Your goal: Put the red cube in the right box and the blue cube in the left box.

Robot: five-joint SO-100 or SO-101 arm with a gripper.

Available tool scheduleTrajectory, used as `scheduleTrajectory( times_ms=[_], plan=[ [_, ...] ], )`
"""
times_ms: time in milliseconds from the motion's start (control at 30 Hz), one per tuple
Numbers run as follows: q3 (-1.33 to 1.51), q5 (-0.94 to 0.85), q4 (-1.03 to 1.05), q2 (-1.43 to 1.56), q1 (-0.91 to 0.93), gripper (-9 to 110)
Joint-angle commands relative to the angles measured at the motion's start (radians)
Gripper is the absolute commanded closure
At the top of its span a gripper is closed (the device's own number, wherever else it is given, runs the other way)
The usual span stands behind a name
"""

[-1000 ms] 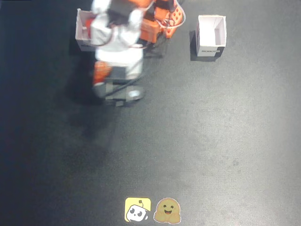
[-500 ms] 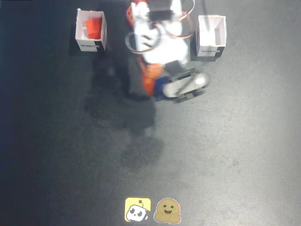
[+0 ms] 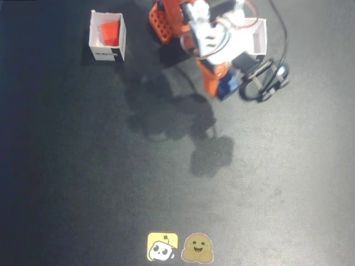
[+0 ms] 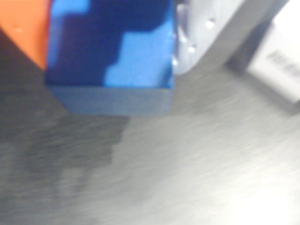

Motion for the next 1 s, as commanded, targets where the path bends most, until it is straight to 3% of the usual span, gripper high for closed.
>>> scheduleTrajectory(
  times_ms=[0, 967],
  plan=[
    [-0.020, 0.071, 0.038, 0.051, -0.112, 89],
    [0.058, 0.328, 0.126, 0.141, -0.693, 89]
  ],
)
